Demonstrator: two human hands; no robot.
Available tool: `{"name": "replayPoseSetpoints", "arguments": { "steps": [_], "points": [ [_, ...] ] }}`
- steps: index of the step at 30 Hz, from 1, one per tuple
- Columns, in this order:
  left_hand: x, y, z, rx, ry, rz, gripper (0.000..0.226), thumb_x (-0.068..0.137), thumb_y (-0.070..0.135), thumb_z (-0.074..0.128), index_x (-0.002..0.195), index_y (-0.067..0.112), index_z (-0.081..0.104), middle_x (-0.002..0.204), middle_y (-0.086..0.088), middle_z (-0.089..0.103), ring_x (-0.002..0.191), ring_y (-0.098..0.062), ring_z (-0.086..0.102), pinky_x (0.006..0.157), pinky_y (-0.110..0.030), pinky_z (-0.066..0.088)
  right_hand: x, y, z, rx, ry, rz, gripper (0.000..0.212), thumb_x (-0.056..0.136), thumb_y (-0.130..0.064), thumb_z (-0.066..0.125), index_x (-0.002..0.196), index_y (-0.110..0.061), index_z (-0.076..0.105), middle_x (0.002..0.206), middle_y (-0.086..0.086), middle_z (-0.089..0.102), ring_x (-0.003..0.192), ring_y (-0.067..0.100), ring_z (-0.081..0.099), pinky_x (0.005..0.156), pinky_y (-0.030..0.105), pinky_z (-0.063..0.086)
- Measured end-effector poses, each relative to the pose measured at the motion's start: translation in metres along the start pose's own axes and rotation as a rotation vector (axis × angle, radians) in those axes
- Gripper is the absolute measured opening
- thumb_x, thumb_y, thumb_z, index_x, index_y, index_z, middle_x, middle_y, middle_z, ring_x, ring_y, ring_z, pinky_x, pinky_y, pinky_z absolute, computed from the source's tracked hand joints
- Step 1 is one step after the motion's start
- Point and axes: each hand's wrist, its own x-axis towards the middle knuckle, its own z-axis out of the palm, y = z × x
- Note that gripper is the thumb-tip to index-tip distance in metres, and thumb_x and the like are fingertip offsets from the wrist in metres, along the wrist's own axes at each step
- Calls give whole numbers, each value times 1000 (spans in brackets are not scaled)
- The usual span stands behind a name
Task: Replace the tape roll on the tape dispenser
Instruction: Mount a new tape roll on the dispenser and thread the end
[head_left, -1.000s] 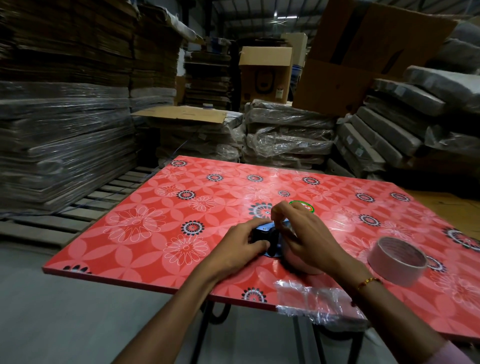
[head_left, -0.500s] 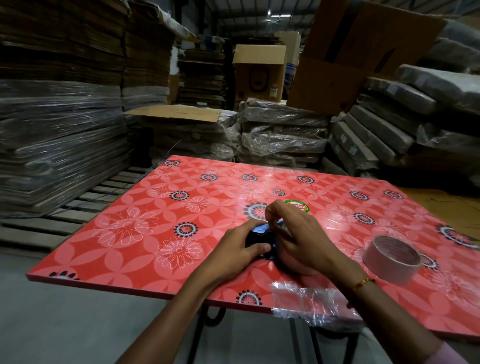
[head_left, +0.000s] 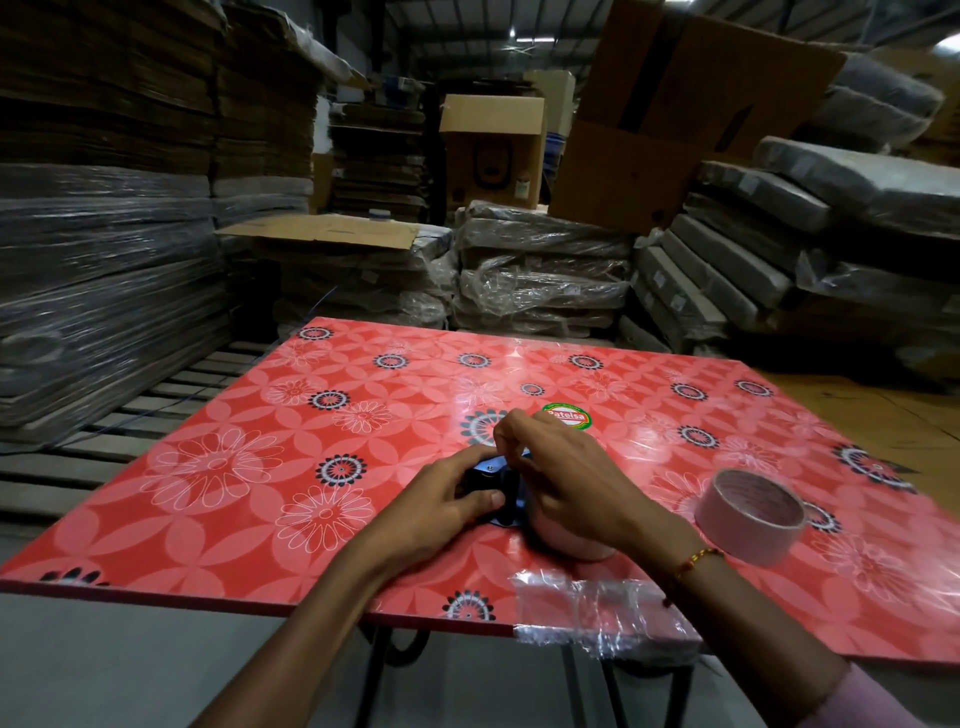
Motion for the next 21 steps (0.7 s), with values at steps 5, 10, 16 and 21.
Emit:
{"name": "replayPoseSetpoints", "arguments": {
  "steps": [5, 10, 16, 21],
  "points": [
    [1, -1, -2, -6, -21, 15, 47, 95, 8, 62, 138, 25, 53, 129, 4, 67, 117, -8, 64, 102, -31, 50, 3, 5, 0, 54, -36, 61, 20, 81, -13, 48, 101, -18, 45, 93, -4, 56, 88, 21, 48, 73, 45, 45],
    [2, 2, -5, 2, -39, 15, 49, 95, 13, 61, 134, 39, 50, 134, 7, 63, 121, -6, 61, 104, -31, 48, 7, 8, -1, 37, -89, 71, 34, 83, -6, 53, 104, -29, 40, 96, 0, 58, 91, 20, 50, 75, 47, 46],
    [2, 3, -6, 27, -58, 25, 52, 93, 16, 59, 143, 26, 48, 139, 4, 60, 126, -15, 58, 109, -47, 44, 6, 8, 1, 5, -59, 55, 27, 84, -10, 54, 104, -24, 43, 95, -3, 60, 89, 22, 52, 72, 50, 47],
    [1, 4, -9, 2, -87, 13, 48, 96, 8, 58, 140, 25, 50, 134, 0, 63, 125, -19, 60, 109, -49, 45, -2, 4, 5, 16, 25, 54, 30, 80, -10, 51, 99, -30, 40, 92, -5, 59, 86, 19, 49, 69, 47, 47]
  ]
}}
